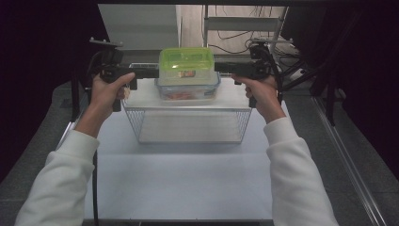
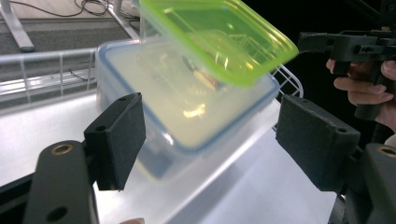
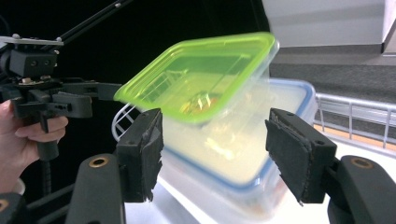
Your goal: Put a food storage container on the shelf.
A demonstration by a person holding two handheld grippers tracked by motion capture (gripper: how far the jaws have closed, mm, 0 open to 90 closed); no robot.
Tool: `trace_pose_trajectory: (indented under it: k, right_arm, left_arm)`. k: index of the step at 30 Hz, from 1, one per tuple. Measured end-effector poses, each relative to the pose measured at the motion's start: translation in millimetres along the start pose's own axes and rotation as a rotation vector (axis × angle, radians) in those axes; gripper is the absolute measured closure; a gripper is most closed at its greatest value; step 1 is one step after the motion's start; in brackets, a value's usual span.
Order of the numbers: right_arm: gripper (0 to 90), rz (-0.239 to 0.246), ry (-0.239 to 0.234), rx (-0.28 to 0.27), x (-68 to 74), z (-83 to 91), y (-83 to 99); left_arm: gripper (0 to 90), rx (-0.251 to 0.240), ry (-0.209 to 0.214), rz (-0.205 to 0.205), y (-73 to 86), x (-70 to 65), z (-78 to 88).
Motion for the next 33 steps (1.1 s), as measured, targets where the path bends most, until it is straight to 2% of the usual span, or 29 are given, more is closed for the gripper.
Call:
trace_pose_trajectory:
  k: [3,5,8,12,15,19,21,24,29,33]
  right_arm:
    - [36.2,0.008,-0.013,0.016,1.9,12.9,7.6]
    - [36.2,0.015,-0.02,0.02,3.0,21.3,13.8]
    - [36.0,0.02,-0.029,0.027,3.6,34.0,25.5]
    - [36.0,0.029,-0.054,0.037,2.5,51.9,46.5]
    - [35.6,0.038,-0.042,0.057,-0.4,62.6,61.0]
    - [35.5,0.04,-0.046,0.08,-6.2,75.3,86.2]
    - [35.3,0.039,-0.049,0.098,-9.0,79.3,100.8]
    - [35.0,0.044,-0.053,0.137,-12.9,84.1,127.3]
    - [34.8,0.049,-0.037,0.209,-18.5,89.0,168.1]
    - [34.6,0.052,-0.016,0.26,-22.1,88.9,192.4]
  left_arm:
    - [24.4,-0.008,0.018,-0.001,8.6,-1.9,10.3]
    - [24.7,-0.006,0.013,-0.003,15.8,-4.7,16.6]
    - [25.0,-0.002,0.017,-0.029,29.0,-11.7,24.7]
    - [24.7,0.013,0.049,-0.062,54.8,-20.1,33.3]
    - [25.0,0.034,0.061,-0.066,77.5,-21.7,39.6]
    - [25.2,0.07,0.046,-0.073,106.4,-22.5,45.6]
    - [25.2,0.085,0.036,-0.08,120.7,-22.6,46.6]
    - [25.2,0.105,0.05,-0.079,139.9,-22.9,47.2]
    - [25.2,0.168,0.054,-0.09,174.7,-22.9,43.3]
    - [25.2,0.225,0.053,-0.091,203.1,-19.2,36.1]
Point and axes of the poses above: each handheld gripper's, and its own axes: z roughly backward along the jaws, y roughly out of its underside, x roughly to its left, the point moved 1 cm from there along -z, roughly forward along the jaws, and after that the axes turned 9 degrees about -x, right-handed, at the moved point
